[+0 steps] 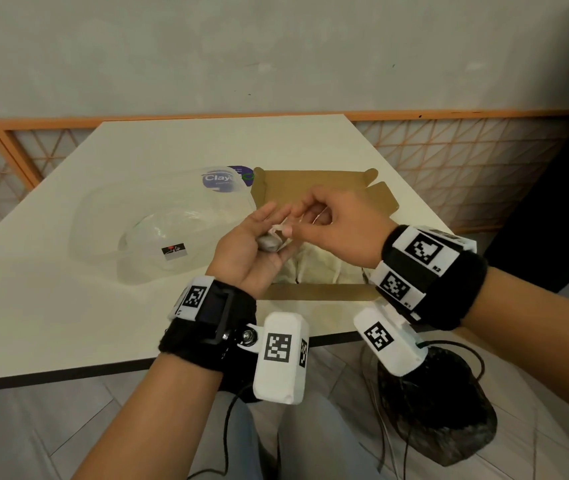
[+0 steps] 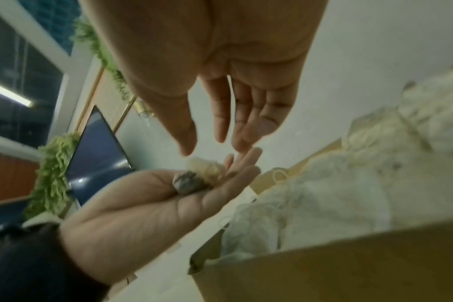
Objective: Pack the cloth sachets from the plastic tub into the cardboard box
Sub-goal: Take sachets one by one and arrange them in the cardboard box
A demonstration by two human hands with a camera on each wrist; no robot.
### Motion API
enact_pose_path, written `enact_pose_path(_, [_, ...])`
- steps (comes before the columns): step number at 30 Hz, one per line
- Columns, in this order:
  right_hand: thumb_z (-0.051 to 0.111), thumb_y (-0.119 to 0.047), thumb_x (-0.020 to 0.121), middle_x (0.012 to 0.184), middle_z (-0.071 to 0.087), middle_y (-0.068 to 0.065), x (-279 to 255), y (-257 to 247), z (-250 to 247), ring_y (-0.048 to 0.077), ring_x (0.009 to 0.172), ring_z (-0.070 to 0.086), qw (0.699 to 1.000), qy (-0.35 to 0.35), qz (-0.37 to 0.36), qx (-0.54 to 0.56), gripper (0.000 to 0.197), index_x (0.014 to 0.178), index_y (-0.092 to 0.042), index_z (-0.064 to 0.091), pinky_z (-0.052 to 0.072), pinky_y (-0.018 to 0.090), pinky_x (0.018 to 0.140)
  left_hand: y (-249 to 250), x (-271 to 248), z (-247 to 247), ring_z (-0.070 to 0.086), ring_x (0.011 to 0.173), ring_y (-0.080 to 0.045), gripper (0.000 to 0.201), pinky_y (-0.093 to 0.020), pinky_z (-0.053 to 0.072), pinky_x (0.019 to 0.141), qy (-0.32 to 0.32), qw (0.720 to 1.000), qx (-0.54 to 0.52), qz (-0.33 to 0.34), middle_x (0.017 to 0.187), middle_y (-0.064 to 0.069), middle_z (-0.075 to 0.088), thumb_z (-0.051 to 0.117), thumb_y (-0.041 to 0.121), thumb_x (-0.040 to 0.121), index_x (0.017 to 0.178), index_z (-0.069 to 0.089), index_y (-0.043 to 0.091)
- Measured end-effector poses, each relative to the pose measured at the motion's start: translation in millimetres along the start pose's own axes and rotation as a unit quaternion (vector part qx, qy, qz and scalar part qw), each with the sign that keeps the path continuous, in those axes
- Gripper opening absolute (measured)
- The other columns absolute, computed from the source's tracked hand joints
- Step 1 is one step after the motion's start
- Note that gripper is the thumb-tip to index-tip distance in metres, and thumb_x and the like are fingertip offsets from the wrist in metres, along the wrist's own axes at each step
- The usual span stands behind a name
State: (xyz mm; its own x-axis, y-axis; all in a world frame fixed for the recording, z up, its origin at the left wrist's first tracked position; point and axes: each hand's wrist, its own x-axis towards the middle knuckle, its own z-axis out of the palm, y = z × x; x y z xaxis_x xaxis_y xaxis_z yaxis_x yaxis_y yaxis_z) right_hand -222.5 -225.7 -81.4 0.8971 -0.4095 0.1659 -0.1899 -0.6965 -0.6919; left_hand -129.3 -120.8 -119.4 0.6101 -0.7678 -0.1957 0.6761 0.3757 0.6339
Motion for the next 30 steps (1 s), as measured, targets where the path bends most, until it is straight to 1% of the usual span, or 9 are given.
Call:
enact_pose_path(4, [0.068,-0.039,0.080,0.082,0.069,0.002,1,10,-2,0.011,0.072,0.064,0.994,-0.022,0.086,0.070,0.021,0.084,-0.019,0.062,0.051,0.023,0.062,-14,3,22,0.068,0.090,-0.023,0.030,-0.041,0.050,0.086,-0.029,0.995,0.095,-0.001,0.113,-0.010,0.064,0.031,-0.002,0.098,0.121,0.044,0.010])
enact_pose_path(7, [0.068,-0.015,0.082,0.079,0.066,0.011,4,21,-11,0.017,0.068,0.061,0.974,-0.032,0.144,0.170,0.007,0.087,-0.010,0.065,0.046,0.018,0.052,-25,5,28,0.062,0.093,-0.021,0.028,-0.044,0.045,0.097,-0.029,0.988,0.152,0.008,0.109,-0.005,0.064,0.029,0.001,0.100,0.120,0.046,0.012])
enact_pose_path(9, [0.065,-0.002,0.080,0.077,0.063,0.013,7,28,-21,0.017,0.061,0.055,0.967,-0.027,0.163,0.195,0.012,0.092,-0.003,0.066,0.045,0.019,0.050,-32,6,30,0.060,0.094,-0.022,0.026,-0.042,0.048,0.093,-0.014,0.977,0.212,0.014,0.111,-0.008,0.063,0.032,0.004,0.101,0.120,0.048,0.013])
enact_pose_path(14, [0.066,0.003,0.077,0.073,0.063,0.004,10,38,-45,0.014,0.064,0.056,0.984,0.007,0.120,0.134,0.021,0.080,-0.017,0.066,0.049,0.018,0.056,-44,2,35,0.066,0.078,-0.014,0.009,-0.022,0.055,0.062,-0.033,0.924,0.379,0.025,0.093,-0.007,0.066,0.050,0.008,0.096,0.099,0.057,0.014])
enact_pose_path(17, [0.067,-0.001,0.079,0.077,0.064,0.001,4,41,-58,0.009,0.067,0.057,0.992,0.006,0.099,0.079,0.016,0.088,-0.014,0.068,0.049,0.013,0.059,-43,1,34,0.067,0.071,-0.010,0.008,-0.021,0.053,0.061,-0.052,0.883,0.466,0.031,0.086,-0.005,0.069,0.054,0.011,0.095,0.088,0.058,0.013])
enact_pose_path(20, [0.066,-0.006,0.082,0.084,0.067,0.006,-5,47,-68,0.011,0.071,0.059,0.996,-0.026,0.088,0.013,0.013,0.093,-0.011,0.070,0.052,0.022,0.072,-37,0,30,0.067,0.071,-0.012,0.017,-0.014,0.052,0.058,-0.064,0.842,0.536,-0.003,0.084,-0.009,0.070,0.051,0.017,0.097,0.085,0.061,0.009])
enact_pose_path(22, [0.062,-0.004,0.085,0.081,0.067,0.006,-11,52,-69,0.005,0.064,0.061,0.993,-0.055,0.096,0.033,0.010,0.090,-0.012,0.066,0.052,0.019,0.066,-34,0,28,0.067,0.075,-0.011,0.023,-0.011,0.052,0.062,-0.062,0.821,0.567,-0.020,0.086,-0.007,0.070,0.050,0.020,0.098,0.092,0.065,0.004])
enact_pose_path(27, [0.054,0.000,0.089,0.068,0.061,0.002,-18,63,-67,-0.006,0.046,0.055,0.989,-0.095,0.106,0.026,0.012,0.091,-0.010,0.060,0.045,0.008,0.048,-32,-2,27,0.070,0.090,-0.017,0.021,-0.031,0.053,0.089,-0.042,0.825,0.563,-0.008,0.098,-0.006,0.072,0.051,0.027,0.097,0.096,0.066,0.011])
enact_pose_path(30, [0.054,0.002,0.088,0.069,0.062,0.004,-17,66,-64,-0.004,0.046,0.054,0.986,-0.122,0.105,0.039,0.017,0.086,-0.013,0.059,0.044,0.010,0.048,-28,-5,26,0.070,0.085,-0.011,0.015,-0.022,0.054,0.079,-0.008,0.851,0.523,0.037,0.097,-0.004,0.073,0.053,0.024,0.096,0.095,0.064,0.013])
